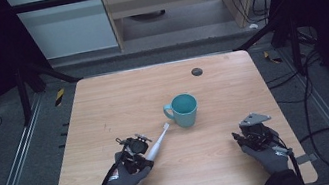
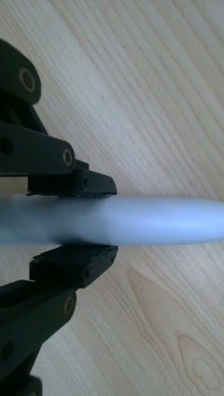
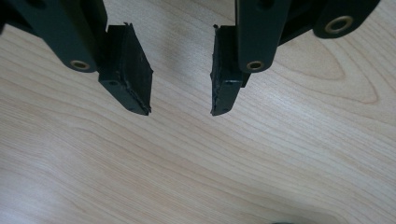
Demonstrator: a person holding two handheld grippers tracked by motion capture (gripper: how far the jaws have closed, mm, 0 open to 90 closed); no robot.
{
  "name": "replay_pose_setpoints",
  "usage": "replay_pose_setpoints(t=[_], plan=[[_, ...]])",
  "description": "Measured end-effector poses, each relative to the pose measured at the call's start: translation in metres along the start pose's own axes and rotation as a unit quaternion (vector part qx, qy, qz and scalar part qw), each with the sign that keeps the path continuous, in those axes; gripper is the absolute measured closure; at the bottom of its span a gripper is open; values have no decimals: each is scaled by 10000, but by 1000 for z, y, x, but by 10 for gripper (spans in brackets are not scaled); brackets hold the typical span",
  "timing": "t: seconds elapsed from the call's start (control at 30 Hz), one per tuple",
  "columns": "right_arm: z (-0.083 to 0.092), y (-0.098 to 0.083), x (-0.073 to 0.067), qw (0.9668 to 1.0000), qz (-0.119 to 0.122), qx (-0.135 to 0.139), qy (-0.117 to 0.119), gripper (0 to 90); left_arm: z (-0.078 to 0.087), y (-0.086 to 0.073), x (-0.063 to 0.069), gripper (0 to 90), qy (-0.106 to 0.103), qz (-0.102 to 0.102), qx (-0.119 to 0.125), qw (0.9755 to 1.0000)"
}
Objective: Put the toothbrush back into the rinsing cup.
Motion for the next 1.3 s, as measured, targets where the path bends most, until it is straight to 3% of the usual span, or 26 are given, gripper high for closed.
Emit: replay_pose_setpoints(t=[0.23, 0.37, 0.6, 0.9, 0.93, 1.0, 1.3], plan=[[2, 0, 2, 10000, -22, 65, -61, 567, 22, 1, -19, 655, 56, 298, 551, 9980], [2, 0, 3, 9999, -38, 101, -87, 557, 32, 5, -28, 655, 109, 451, 910, 9948], [3, 2, 3, 9997, -25, 194, -125, 527, 41, 17, -37, 655, 157, 576, 1305, 9896], [5, 3, 5, 9993, -44, 316, -184, 490, 61, 46, -41, 656, 326, 564, 1979, 9780], [5, 3, 5, 9993, -64, 322, -176, 488, 65, 53, -42, 655, 304, 599, 2095, 9755], [5, 4, 6, 9992, -55, 353, -205, 476, 66, 56, -42, 656, 287, 622, 2150, 9742], [7, 5, 7, 9987, -120, 443, -224, 446, 79, 90, -43, 656, 257, 762, 2791, 9569]])
Point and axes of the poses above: each handheld gripper's, and its own axes: z roughly backward along the jaws, y roughly out of its top, x roughly to its right, the point moved 6 cm from there along -z, roughly forward along the jaws, and after that the axes turned 8 degrees about -x, right-handed, at the moved point
